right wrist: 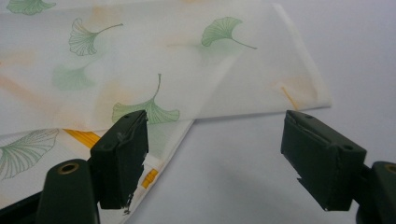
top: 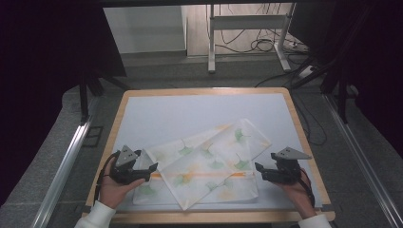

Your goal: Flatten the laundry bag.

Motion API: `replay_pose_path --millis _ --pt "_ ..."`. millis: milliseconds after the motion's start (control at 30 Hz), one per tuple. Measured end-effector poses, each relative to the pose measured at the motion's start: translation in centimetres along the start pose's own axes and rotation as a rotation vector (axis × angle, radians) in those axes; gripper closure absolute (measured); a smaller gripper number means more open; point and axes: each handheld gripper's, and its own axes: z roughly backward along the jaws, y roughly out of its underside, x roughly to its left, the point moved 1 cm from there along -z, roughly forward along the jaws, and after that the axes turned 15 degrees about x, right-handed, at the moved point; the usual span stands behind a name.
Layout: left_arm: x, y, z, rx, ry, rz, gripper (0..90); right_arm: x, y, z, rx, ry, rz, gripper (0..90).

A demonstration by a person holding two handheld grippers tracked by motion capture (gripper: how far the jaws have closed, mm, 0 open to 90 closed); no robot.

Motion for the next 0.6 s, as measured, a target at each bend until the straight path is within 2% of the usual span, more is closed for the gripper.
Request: replay_pose_path --millis 100,200,300,433,467,533,567,600 --pt "0.0 -0.3 -0.2 -0.001 -0.005 -0.009 19.4 0.0 0.2 0.2 -0.001 0.000 -0.003 24.3" --pt "0.0 -0.7 -0.4 0.003 0.019 -0.004 19.7 0.0 0.5 0.6 0.001 0.000 -0.006 25.6" --pt "0.0 -0.9 -0.6 0.006 0.008 -0.017 20.2 0.2 0.8 0.8 -0.001 -0.008 0.002 28.3" --pt "0.0 -1.3 -0.7 0.007 0.017 -0.032 20.5 0.6 1.1 1.1 0.010 -0.015 0.016 39.3" --pt "0.0 -1.3 -0.7 0.007 0.017 -0.032 21.1 0.6 1.1 1.1 0.010 -0.015 0.016 39.3" --pt "-0.1 -1.5 -0.7 0.017 0.040 -0.029 21.5 0.7 1.3 1.1 0.019 -0.018 0.020 45.8" --pt "-0.2 -1.6 -0.7 0.019 0.059 -0.028 22.1 0.7 1.4 1.1 0.026 -0.023 0.023 53.2" --pt "-0.2 -1.6 -0.7 0.019 0.059 -0.028 22.2 0.7 1.4 1.1 0.026 -0.023 0.023 53.2"
